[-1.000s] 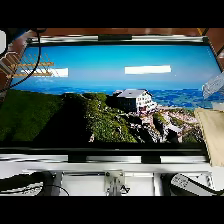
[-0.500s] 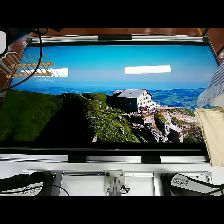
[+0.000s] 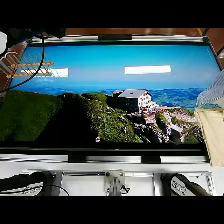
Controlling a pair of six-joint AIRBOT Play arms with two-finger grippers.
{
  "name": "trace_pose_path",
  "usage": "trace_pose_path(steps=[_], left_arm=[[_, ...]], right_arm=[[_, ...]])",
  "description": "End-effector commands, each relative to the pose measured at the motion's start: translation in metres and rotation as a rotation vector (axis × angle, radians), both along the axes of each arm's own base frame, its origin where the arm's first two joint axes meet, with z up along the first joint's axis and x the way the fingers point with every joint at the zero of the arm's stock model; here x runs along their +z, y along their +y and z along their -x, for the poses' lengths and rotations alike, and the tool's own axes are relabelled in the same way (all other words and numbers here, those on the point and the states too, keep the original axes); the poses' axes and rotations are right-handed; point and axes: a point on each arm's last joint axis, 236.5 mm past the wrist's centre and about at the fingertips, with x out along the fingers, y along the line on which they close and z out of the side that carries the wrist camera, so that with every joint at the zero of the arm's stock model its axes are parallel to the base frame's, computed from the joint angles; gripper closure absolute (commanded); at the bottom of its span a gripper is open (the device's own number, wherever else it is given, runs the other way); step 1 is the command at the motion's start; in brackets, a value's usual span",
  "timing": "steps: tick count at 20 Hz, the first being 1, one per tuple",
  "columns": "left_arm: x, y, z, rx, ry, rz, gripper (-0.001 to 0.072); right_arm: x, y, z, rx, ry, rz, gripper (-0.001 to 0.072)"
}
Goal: Fold the shirts.
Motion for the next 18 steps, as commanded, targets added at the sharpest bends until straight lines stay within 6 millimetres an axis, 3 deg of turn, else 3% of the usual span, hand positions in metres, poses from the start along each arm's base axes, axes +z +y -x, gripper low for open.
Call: trace_pose_path(steps=[1,3,4,5,7,8,10,12,14,18], left_arm=[[-0.043,0.005,0.017,-0.005,0.193,-0.054,0.0171],[-0.07,0.009,0.034,-0.01,0.323,-0.099,0.0172],[-0.084,0.017,0.041,0.026,0.402,-0.101,0.0172],[-0.1,0.027,0.049,0.079,0.493,-0.102,0.0172],[-0.136,0.053,0.066,0.173,0.654,-0.177,0.0172],[-0.154,0.062,0.073,0.215,0.738,-0.207,0.0171],[-0.194,0.069,0.086,0.275,0.916,-0.23,0.0168],[-0.231,0.064,0.089,0.303,1.035,-0.217,0.0167],[-0.259,0.055,0.094,0.313,1.111,-0.199,0.0166],[-0.262,0.045,0.081,0.297,1.051,-0.179,0.0167]], right_arm=[[-0.013,0.166,-0.049,0.568,0.139,0.015,0.01],[-0.032,0.274,-0.069,0.875,0.163,-0.057,0.011],[-0.055,0.308,-0.079,0.937,0.203,-0.139,0.011],[-0.089,0.331,-0.091,0.957,0.287,-0.226,0.011],[-0.189,0.364,-0.107,0.949,0.578,-0.419,0.011],[-0.243,0.373,-0.105,0.927,0.759,-0.499,0.0109],[-0.323,0.386,-0.088,0.898,1.064,-0.638,0.0108],[-0.366,0.393,-0.078,0.88,1.228,-0.718,0.0107],[-0.389,0.393,-0.079,0.852,1.29,-0.733,0.0108],[-0.398,0.394,-0.08,0.842,1.309,-0.739,0.0107]])
